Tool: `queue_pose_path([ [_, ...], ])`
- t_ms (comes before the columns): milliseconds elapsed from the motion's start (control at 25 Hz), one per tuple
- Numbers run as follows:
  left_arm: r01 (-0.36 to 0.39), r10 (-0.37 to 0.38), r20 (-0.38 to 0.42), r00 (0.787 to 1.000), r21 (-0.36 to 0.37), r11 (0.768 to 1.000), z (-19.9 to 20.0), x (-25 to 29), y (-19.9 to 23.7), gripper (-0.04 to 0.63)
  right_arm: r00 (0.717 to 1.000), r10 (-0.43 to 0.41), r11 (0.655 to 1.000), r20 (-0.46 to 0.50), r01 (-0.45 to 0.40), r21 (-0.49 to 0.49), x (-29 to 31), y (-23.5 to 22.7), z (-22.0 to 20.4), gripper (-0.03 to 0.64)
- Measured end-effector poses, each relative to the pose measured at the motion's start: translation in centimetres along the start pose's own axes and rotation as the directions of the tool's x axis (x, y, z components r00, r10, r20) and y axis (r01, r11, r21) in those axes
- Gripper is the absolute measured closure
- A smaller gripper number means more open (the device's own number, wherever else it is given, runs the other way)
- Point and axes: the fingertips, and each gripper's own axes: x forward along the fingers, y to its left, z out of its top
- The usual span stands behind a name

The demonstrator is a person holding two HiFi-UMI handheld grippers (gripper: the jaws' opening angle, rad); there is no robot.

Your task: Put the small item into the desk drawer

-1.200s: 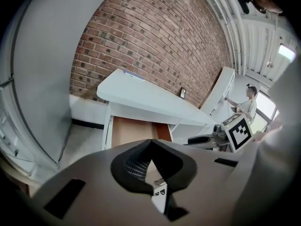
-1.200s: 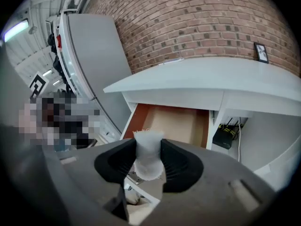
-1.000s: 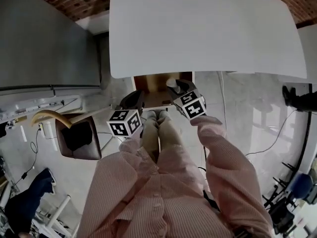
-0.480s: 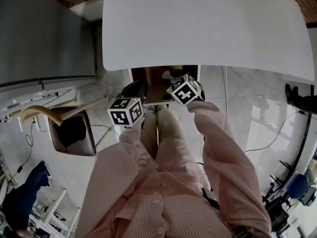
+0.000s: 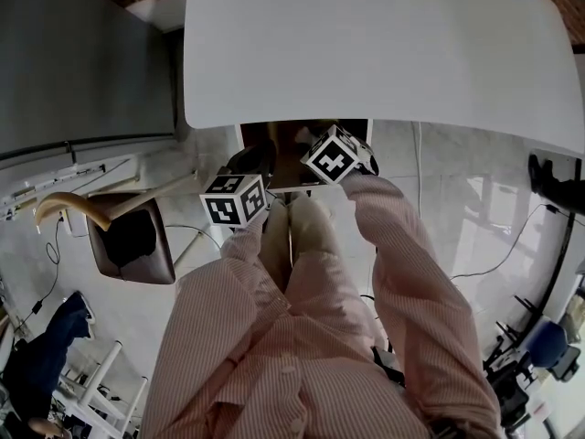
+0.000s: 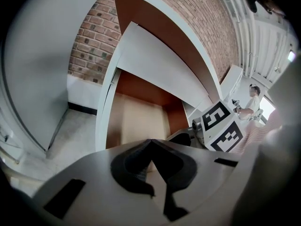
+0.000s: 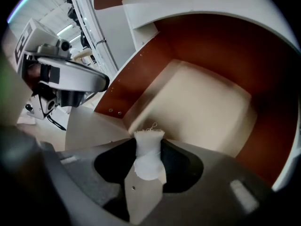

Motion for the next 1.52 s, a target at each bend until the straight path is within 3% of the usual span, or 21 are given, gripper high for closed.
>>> queue_pose_path([
  [320, -0.009, 0.008, -0.004, 1.0, -0.01, 1.0, -0.3, 0.7, 0.3, 0.597, 0.998, -0.053, 0.997, -0.035, 0.051, -0.051, 2.0, -1.7, -1.0, 0.456],
  [960, -0.013, 0.013, -0.044, 0.999, -0.01, 1.0, -0.5, -1.0, -0.4, 0.597, 0.999, -0.023, 1.0, 0.022, 0.023, 0.0, 1.1, -0.9, -0.2, 0.447],
  [1280, -0.004, 0.005, -0.072, 0.997, 0.012, 1.0, 0.5, -3.9, -2.3, 0.597, 0.995, -0.055, 0.997, 0.085, 0.051, 0.051, -3.3, 0.7, 0.8, 0.567],
  [1520, 0.021, -0.018, -0.058, 0.998, 0.04, 0.999, 2.5, -6.9, -4.2, 0.597, 0.978, -0.105, 0.986, 0.181, 0.079, 0.148, -8.2, 1.9, 2.6, 0.604],
])
